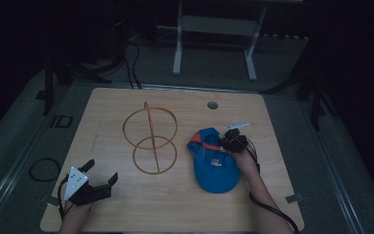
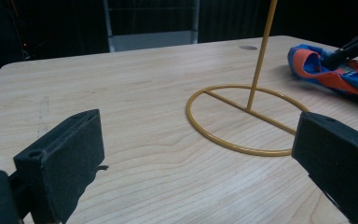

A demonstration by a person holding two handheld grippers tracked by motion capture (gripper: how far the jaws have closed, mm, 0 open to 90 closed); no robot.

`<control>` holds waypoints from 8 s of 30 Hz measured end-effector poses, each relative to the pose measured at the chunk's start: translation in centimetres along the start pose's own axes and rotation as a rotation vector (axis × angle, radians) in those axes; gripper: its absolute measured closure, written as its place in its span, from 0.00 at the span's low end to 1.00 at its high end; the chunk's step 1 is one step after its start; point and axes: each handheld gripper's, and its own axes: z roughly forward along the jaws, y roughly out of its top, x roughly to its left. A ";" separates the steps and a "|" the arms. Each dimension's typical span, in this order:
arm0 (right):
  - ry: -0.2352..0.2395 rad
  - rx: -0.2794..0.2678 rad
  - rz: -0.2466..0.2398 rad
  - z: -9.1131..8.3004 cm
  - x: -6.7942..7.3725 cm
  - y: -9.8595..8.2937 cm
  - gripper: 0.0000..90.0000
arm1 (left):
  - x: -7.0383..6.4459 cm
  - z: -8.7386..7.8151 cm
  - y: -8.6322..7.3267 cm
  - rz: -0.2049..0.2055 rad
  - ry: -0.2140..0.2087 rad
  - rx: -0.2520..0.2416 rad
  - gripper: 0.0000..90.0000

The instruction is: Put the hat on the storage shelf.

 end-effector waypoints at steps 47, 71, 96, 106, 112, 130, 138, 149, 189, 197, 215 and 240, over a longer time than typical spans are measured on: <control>0.045 -0.423 0.000 -20.3 2.0 4.7 0.96 | -4.8 -3.1 14.3 0.030 -0.089 0.036 0.03; 0.101 -0.503 -0.051 -23.0 4.8 5.2 0.96 | -13.3 5.1 22.9 0.241 -0.291 0.083 0.05; 0.176 -0.487 -0.104 -23.1 7.6 4.5 0.96 | -20.0 13.7 25.3 0.384 -0.392 0.204 0.43; 0.189 -0.493 -0.118 -23.1 7.9 4.6 0.96 | -20.6 15.2 25.2 0.398 -0.420 0.256 0.58; 0.200 -0.492 -0.117 -22.9 7.9 4.6 0.96 | -21.3 15.5 25.2 0.414 -0.420 0.261 0.80; 0.190 -0.525 -0.107 -24.4 7.9 3.4 0.77 | -22.5 15.0 25.9 0.472 -0.394 0.168 0.99; 0.236 -0.560 -0.119 -25.5 8.1 2.5 0.58 | -22.1 14.2 25.9 0.483 -0.397 0.141 0.99; 0.223 -0.578 -0.170 -26.0 7.4 0.5 0.56 | -19.0 13.4 25.2 0.451 -0.541 0.064 0.99; 0.279 -0.523 -0.238 -23.1 9.8 -0.5 1.00 | -18.2 13.0 24.6 0.435 -0.925 -0.044 0.98; 0.248 -0.566 -0.211 -24.7 8.7 -0.2 1.00 | -17.4 12.3 24.8 0.464 -0.933 -0.010 0.98; 0.191 -0.614 -0.230 -27.0 8.7 1.1 1.00 | -15.6 10.3 23.9 0.485 -0.860 0.051 0.64; 0.117 -0.681 -0.179 -28.8 7.5 4.1 1.00 | -6.6 3.4 20.2 0.317 -0.502 0.039 0.05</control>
